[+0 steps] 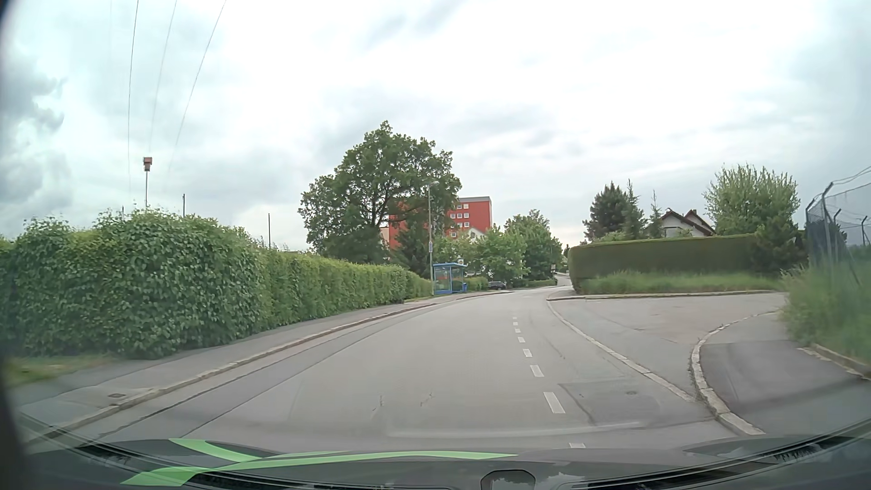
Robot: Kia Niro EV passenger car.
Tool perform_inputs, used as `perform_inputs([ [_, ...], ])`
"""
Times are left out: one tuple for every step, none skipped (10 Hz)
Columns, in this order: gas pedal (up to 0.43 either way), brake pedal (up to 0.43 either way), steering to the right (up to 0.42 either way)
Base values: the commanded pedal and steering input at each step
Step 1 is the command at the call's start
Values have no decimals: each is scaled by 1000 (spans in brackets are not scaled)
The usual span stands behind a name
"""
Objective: Follow the waypoints while adhering to traffic rules and regulations
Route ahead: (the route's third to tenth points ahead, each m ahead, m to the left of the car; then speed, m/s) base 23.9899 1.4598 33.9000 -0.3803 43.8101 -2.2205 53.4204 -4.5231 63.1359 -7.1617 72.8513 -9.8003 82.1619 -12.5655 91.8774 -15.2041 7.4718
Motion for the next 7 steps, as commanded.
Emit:
perform_inputs([
  [118, 0, 16],
  [118, 0, 16],
  [130, 0, 16],
  [130, 0, 15],
  [130, 0, 15],
  [130, 0, 15],
  [130, 0, 15],
])
